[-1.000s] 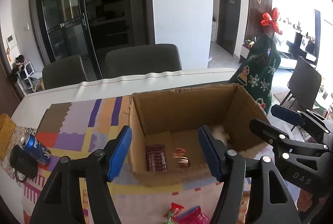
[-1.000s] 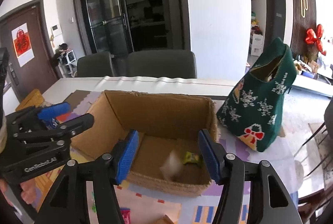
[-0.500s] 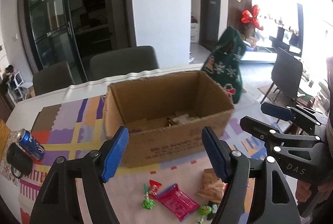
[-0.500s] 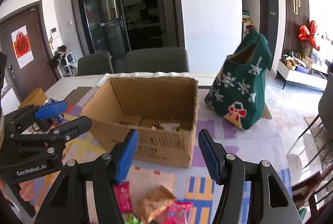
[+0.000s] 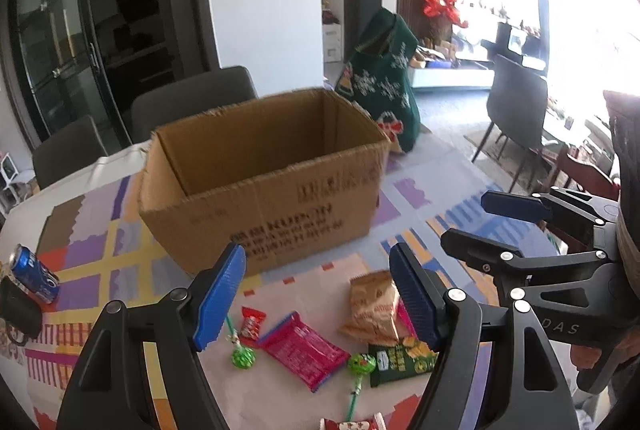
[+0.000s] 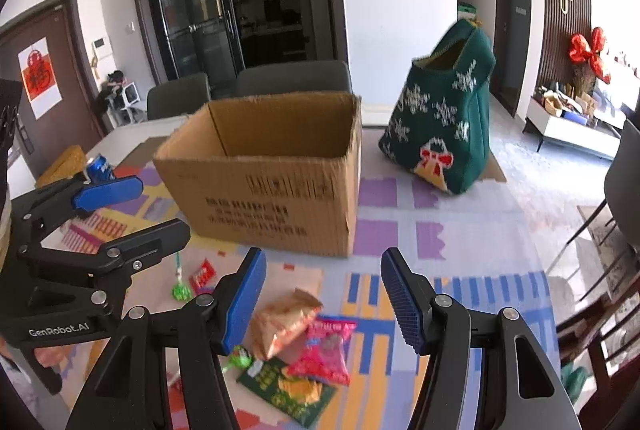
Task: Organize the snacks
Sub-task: 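Grasp gold biscuit packet with left tool while right tool grasps pink hawthorn bag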
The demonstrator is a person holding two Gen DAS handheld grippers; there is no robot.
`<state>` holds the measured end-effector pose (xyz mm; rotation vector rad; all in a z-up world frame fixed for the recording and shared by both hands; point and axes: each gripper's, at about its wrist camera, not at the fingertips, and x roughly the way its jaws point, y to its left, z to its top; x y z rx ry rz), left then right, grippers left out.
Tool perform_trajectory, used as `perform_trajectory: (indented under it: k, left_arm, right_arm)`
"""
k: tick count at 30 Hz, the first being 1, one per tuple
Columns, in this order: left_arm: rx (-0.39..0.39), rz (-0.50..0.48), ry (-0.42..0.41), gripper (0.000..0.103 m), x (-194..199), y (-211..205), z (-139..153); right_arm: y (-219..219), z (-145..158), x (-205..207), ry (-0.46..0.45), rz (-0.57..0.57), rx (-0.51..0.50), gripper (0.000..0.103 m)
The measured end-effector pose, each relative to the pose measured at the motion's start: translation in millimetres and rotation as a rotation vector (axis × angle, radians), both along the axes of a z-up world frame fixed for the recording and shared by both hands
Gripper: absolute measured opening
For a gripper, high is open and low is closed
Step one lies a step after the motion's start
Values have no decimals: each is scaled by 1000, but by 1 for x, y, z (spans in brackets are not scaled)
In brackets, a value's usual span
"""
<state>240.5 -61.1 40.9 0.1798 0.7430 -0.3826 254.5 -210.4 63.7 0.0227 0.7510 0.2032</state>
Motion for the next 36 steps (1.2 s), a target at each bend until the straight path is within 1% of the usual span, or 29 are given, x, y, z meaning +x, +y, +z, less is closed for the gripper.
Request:
perform_trajectory:
  k: [6, 14, 19, 24, 29, 34, 36]
  left_arm:
    - [5, -52, 63, 74, -2, -7, -23]
    - [35, -85, 146, 74, 3, -11, -56]
    - [47, -98, 192, 74, 7, -12, -71]
    - [30, -111, 228, 74, 16, -17, -78]
    - [19, -136, 293, 73, 27, -26, -89]
    - [10, -145, 357, 72, 36, -36, -102]
    - [3, -142, 379, 72, 39, -38, -106]
  right_arm:
    - [1, -24, -8, 65, 10, 2, 61]
    - [0, -57, -8, 151, 12, 7, 61]
    - [1, -75, -6, 195, 8, 6, 61]
    - [2, -92, -1, 241, 10, 13, 61]
    - [-2, -106, 5, 281, -1, 44, 60]
    - [2, -113, 7, 294, 10, 41, 59]
    - [1, -116, 9, 300, 9, 47, 57]
